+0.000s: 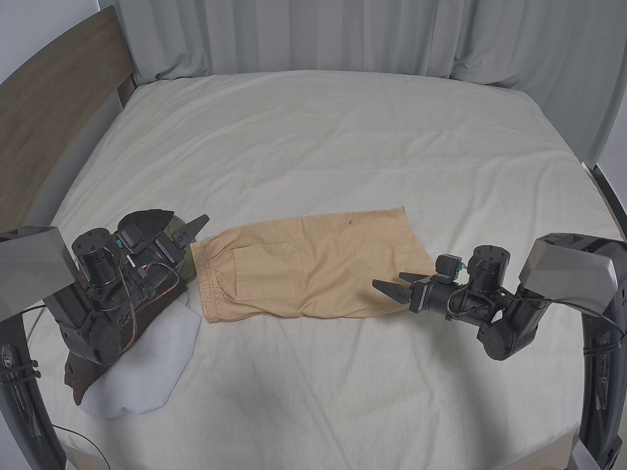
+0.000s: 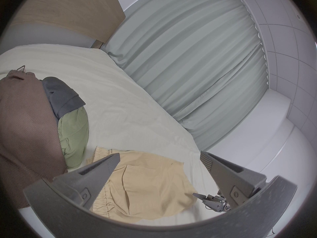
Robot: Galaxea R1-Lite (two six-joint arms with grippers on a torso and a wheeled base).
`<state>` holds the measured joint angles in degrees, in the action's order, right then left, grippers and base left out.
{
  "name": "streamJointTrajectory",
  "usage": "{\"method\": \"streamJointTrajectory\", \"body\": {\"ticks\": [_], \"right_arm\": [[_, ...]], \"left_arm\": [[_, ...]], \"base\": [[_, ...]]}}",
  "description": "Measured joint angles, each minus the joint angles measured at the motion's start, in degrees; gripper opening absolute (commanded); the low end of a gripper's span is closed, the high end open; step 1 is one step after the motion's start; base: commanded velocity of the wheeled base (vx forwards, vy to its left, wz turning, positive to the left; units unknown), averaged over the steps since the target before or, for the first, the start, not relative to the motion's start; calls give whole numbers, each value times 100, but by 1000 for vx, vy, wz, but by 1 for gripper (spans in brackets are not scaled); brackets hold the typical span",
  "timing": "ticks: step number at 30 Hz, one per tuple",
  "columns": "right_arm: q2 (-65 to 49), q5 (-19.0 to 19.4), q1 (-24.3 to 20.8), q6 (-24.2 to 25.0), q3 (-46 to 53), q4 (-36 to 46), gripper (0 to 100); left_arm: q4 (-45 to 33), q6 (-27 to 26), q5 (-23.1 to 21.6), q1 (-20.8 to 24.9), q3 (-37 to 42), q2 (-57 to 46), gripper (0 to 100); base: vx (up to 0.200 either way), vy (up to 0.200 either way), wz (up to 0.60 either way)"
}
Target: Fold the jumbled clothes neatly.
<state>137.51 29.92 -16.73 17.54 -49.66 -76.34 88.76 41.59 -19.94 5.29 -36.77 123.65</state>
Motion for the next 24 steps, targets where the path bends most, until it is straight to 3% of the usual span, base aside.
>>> {"method": "streamJointTrajectory", "body": {"ticks": [14, 24], "right_arm": [[45, 2, -138, 2, 973, -646, 100], [430, 2, -127, 0, 1320, -1133, 100]], "left_arm": [[9, -117, -369, 311, 416, -744, 100], [2, -1124, -772, 405, 859, -1124, 100]], "base": [[0, 0, 0], [0, 0, 0]]}}
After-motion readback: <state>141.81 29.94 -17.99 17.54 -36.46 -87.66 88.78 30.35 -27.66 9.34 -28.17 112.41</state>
